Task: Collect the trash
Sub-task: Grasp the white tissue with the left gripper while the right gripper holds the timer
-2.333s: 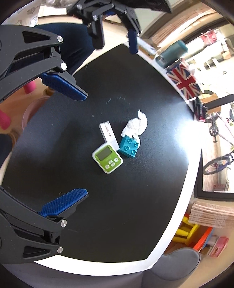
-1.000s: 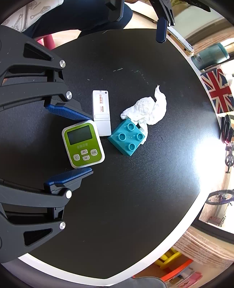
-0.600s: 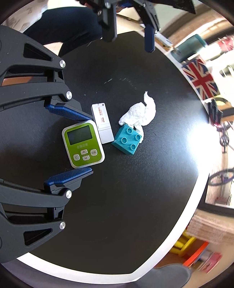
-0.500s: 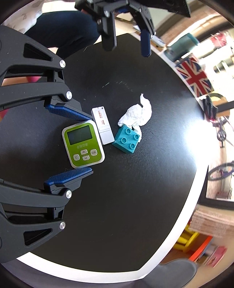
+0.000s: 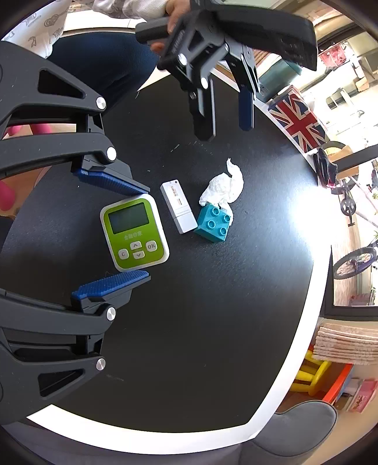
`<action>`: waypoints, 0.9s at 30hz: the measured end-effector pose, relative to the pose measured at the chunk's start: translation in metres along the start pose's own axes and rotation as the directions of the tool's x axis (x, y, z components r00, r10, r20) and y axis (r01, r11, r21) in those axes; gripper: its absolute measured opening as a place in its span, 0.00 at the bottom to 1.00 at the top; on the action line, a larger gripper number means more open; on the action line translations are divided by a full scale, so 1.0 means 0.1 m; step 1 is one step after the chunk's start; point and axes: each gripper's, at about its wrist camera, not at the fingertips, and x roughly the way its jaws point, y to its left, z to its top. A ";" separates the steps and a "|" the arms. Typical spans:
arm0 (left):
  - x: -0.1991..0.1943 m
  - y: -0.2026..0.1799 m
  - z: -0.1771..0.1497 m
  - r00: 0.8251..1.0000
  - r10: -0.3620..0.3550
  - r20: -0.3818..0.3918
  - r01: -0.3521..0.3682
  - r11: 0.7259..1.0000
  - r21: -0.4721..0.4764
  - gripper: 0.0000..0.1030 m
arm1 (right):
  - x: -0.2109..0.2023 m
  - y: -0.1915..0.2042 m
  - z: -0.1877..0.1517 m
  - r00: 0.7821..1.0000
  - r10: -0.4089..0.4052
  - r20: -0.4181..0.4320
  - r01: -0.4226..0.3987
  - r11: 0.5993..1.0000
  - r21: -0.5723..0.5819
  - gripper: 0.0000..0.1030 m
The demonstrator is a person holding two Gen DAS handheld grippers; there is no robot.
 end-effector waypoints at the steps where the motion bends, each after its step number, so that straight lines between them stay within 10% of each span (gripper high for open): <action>1: 0.03 0.00 0.02 1.000 0.000 -0.004 0.000 1.000 0.006 0.92 | 0.00 -0.01 0.00 1.000 0.000 0.000 0.000 1.000 0.003 0.51; 12: 0.28 0.06 0.11 1.000 0.002 -0.019 -0.001 1.000 0.027 0.89 | 0.06 -0.09 -0.01 1.000 0.004 0.000 -0.004 1.000 0.027 0.51; 22: 0.42 0.02 0.06 0.998 -0.008 -0.067 0.012 0.998 0.060 0.21 | 0.06 -0.13 -0.02 1.000 0.010 0.005 -0.010 0.999 0.036 0.51; 27: 0.38 0.02 0.05 0.998 -0.018 -0.058 0.021 0.998 0.054 0.16 | 0.05 -0.14 -0.02 1.000 0.013 0.012 -0.014 0.999 0.038 0.51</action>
